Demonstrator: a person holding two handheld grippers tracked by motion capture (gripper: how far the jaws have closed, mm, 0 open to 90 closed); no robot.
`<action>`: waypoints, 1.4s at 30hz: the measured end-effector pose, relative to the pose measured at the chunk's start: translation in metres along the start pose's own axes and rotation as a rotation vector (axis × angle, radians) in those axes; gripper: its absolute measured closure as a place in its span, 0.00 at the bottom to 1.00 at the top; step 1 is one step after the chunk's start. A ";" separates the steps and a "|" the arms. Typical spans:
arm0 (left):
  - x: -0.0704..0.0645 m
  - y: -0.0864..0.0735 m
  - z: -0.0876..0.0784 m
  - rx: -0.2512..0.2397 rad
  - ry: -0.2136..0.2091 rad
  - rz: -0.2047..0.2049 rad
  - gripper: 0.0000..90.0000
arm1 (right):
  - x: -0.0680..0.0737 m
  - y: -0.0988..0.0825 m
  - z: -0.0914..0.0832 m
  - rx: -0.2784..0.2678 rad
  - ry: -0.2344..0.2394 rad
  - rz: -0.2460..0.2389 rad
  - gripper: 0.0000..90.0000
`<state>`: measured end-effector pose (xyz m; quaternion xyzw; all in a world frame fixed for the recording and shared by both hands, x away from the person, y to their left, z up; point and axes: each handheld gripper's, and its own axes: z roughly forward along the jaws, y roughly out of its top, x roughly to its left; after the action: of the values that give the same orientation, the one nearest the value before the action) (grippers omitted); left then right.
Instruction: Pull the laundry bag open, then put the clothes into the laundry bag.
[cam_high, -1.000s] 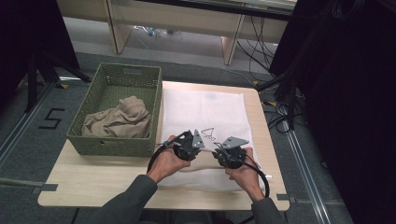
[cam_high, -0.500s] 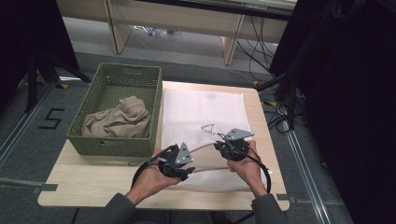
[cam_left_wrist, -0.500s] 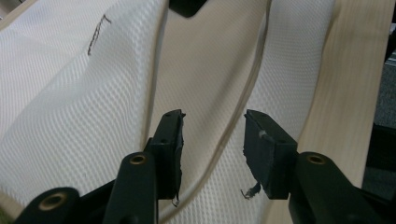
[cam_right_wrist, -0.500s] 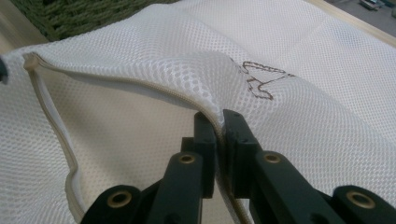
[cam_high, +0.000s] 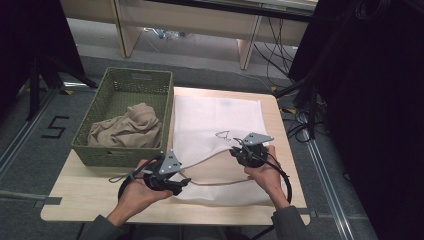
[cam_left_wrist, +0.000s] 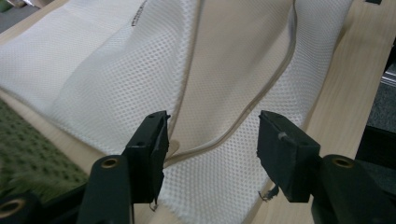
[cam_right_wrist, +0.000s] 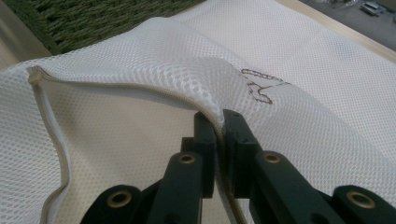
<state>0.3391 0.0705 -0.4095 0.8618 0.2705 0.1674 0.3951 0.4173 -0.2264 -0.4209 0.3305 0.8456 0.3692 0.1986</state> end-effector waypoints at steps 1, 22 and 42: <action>0.003 0.000 -0.003 0.001 0.006 -0.007 0.45 | 0.000 0.000 0.000 -0.002 0.002 0.000 0.95; 0.039 -0.007 -0.020 -0.017 0.062 -0.120 0.34 | 0.001 -0.004 -0.001 0.021 0.006 -0.014 0.95; 0.122 -0.002 -0.059 0.046 0.278 -0.179 0.29 | 0.002 -0.002 -0.002 0.023 0.005 -0.015 0.95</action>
<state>0.4057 0.1796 -0.3643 0.8115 0.4019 0.2432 0.3475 0.4137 -0.2268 -0.4217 0.3257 0.8527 0.3589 0.1952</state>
